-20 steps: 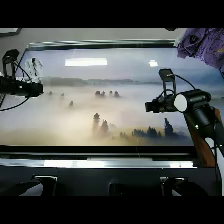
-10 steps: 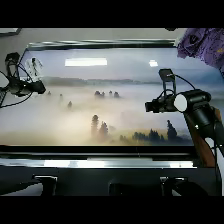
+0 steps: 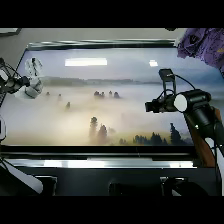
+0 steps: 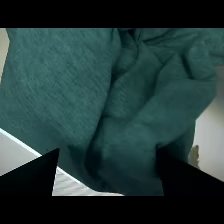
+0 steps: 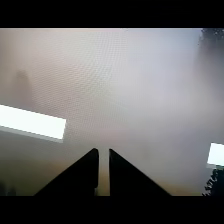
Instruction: Fold the clothes and pants, and hang the long-sleeved shirts on hangers.
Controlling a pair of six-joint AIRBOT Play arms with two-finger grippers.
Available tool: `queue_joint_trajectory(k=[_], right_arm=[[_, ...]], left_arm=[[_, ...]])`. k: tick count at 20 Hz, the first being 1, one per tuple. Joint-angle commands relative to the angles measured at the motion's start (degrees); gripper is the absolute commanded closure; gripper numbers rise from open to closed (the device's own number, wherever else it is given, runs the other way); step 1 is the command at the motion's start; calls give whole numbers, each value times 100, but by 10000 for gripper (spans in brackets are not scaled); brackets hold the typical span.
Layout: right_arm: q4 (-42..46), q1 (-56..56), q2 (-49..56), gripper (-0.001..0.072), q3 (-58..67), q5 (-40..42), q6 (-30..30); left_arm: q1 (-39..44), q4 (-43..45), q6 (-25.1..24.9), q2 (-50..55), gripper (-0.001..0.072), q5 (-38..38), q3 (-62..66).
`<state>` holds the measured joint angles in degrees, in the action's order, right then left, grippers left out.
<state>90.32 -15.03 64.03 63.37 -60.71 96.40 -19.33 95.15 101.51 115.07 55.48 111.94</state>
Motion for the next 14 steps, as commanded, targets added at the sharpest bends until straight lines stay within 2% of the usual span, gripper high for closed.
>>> queue_joint_trajectory(k=[1,2,3,4,6,9,12,14], right_arm=[[-9,-4,-4,599,7,-2,2],[-9,-4,-4,599,7,0,2],[-9,-7,-4,599,7,0,2],[-9,-4,-4,599,7,-2,2],[-9,-4,-4,599,7,-2,2],[-9,-4,-4,599,7,-2,2],[-9,-4,-4,599,7,-2,2],[-9,-4,-4,599,7,-2,2]], left_arm=[[-68,-157,55,778,-13,-271,413],[-46,-166,55,831,14,-260,413],[-24,-227,57,831,271,-240,415],[-9,-428,35,769,681,-87,415],[46,-870,46,610,694,238,415],[306,-1419,-361,107,699,1097,280],[997,-1639,-505,-1099,700,1325,-850],[1624,-2229,-507,-2162,699,1158,-2041]])
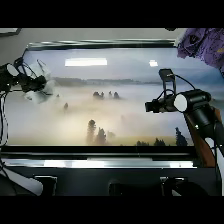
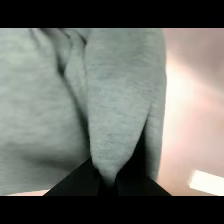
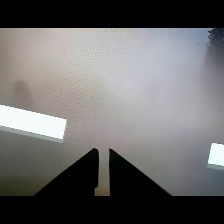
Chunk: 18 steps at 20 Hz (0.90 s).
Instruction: Fold the clothes and pants, and hang the long-sleeved shirts on hangers.
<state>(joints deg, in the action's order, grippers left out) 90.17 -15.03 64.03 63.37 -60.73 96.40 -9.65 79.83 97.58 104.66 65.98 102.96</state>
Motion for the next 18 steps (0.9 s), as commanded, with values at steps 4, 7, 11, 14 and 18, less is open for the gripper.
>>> queue_joint_trajectory(k=[4,7,11,14,18], right_arm=[[9,-4,-4,599,7,0,2],[7,-4,-4,599,7,0,2],[7,-4,-4,599,7,2,2],[7,-4,-4,599,7,2,2],[-46,-4,-4,599,7,11,4]], left_arm=[[2306,-1429,376,-3032,697,-476,-3211],[3665,-1434,1543,-3703,696,-1064,-4181],[5191,-1432,2385,-3488,692,-2299,-4739],[5243,-1631,2540,-3285,256,-2524,-4750],[3849,-1641,1694,-3742,60,-1567,-4393]])
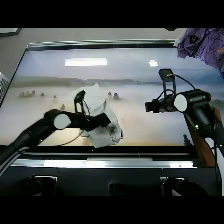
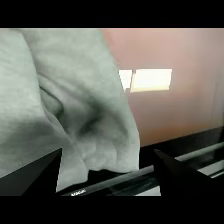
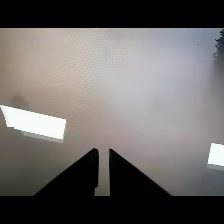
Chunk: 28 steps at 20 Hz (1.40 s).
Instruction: Fold the clothes and pants, and hang the long-sleeved shirts on hangers.
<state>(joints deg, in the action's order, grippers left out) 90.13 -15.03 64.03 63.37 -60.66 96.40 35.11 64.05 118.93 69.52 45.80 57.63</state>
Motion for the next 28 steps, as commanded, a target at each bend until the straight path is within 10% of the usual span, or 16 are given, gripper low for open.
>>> queue_joint_trajectory(k=[1,6,10,14,20,21,23,24,28], right_arm=[[-42,-4,-4,600,7,101,4],[-555,-7,-2,588,-122,164,238],[-2380,-4,356,252,-1252,651,236],[-5490,-7,1082,241,-2046,966,-1504],[-7005,-245,1871,245,-2100,992,-2321],[-7114,-363,1919,258,-2100,1054,-2356],[-6977,-560,1934,612,-2100,1300,-2361],[-6922,-557,1934,680,-2100,1351,-2363],[-6288,-529,1733,682,-2100,1427,-2048]], left_arm=[[-1093,-63,-669,-358,59,730,256],[-2986,-68,-1174,-551,54,1751,603],[-3700,-59,-1405,-538,54,1805,601],[-4013,-46,-1401,-538,54,1600,601],[-4072,-44,-1399,-525,55,1502,601],[-4074,-44,-1399,-503,54,1473,601],[-4087,-46,-1401,-361,54,1475,595],[-4085,-50,-1421,-212,54,1429,595],[-4085,-1246,-2393,848,55,535,597]])
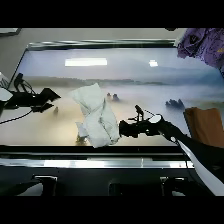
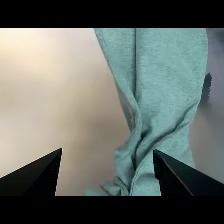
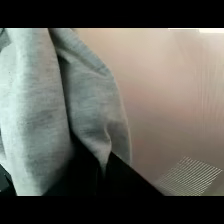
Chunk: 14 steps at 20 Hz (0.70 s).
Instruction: Fold the clothes and pants, and hang the long-sleeved shirts on hangers.
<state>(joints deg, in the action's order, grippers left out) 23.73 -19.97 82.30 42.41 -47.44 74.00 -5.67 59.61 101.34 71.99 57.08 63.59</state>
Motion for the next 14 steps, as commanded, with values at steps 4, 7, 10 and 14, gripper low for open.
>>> queue_joint_trajectory(k=[4,7,10,14], right_arm=[[1235,-35,-380,682,-4,-4,962],[1303,-35,-494,682,-4,-4,966],[1355,-35,-592,682,-4,22,981],[2061,-35,-824,682,42,208,1397]], left_arm=[[-4,-2337,-1845,2000,63,-1322,299],[85,-2514,-2039,2973,67,-1132,1054],[267,-2516,-2035,3633,117,-855,1788],[341,-2516,-2035,3958,694,-52,2409]])
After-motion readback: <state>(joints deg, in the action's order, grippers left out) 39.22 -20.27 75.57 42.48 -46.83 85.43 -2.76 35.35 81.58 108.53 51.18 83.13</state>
